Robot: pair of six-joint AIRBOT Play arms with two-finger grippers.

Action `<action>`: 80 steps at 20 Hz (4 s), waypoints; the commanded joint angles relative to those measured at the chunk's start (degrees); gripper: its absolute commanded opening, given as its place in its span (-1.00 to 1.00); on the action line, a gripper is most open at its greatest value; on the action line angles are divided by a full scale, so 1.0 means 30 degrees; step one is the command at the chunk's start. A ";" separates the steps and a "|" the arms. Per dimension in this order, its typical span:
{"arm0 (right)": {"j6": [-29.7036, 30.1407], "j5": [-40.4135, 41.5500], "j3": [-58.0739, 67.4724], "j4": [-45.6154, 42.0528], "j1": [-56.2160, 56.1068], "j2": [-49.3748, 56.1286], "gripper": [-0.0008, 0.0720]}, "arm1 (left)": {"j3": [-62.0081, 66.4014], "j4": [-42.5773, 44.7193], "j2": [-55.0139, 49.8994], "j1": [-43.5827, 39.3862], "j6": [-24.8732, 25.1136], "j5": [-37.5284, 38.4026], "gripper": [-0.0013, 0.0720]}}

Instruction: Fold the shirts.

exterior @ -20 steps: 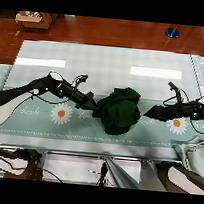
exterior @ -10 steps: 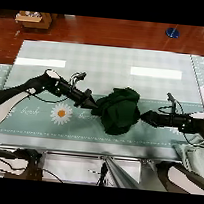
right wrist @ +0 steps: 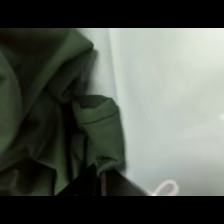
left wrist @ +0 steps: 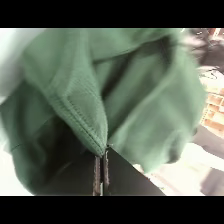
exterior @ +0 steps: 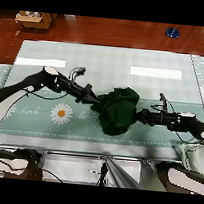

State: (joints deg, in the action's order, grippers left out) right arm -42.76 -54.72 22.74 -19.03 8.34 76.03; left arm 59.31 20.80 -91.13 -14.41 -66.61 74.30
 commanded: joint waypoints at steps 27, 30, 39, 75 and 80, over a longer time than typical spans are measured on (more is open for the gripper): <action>-1.2371 -1.5176 2.0210 -1.0615 0.5705 -1.3457 -0.91 | 1.2641 1.0550 1.6772 0.8947 -0.3810 0.9435 -0.91; -1.2808 -1.6160 1.7923 -1.0768 0.4320 -1.3318 -0.91 | 0.8276 1.0346 1.7952 0.8568 -0.3891 0.9092 -0.91; -1.2604 -0.2812 1.2619 -1.6225 -0.3657 -0.7643 -0.91 | -0.4335 0.9719 1.9023 0.5719 0.0291 -0.3075 -0.91; -1.2050 0.3162 -0.0721 -0.5304 -0.2827 -0.4605 0.62 | -0.6382 0.9726 1.0746 0.3963 0.3497 -0.7133 -0.91; -1.1052 0.5326 -0.0146 -0.1122 -0.5209 -0.1173 -0.92 | -0.6368 0.9741 1.0746 0.4014 0.4437 -0.7140 -0.91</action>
State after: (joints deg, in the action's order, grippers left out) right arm -77.67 -44.66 21.45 -29.43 -3.60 68.14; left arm 40.18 49.98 -58.85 -2.48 -55.13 52.93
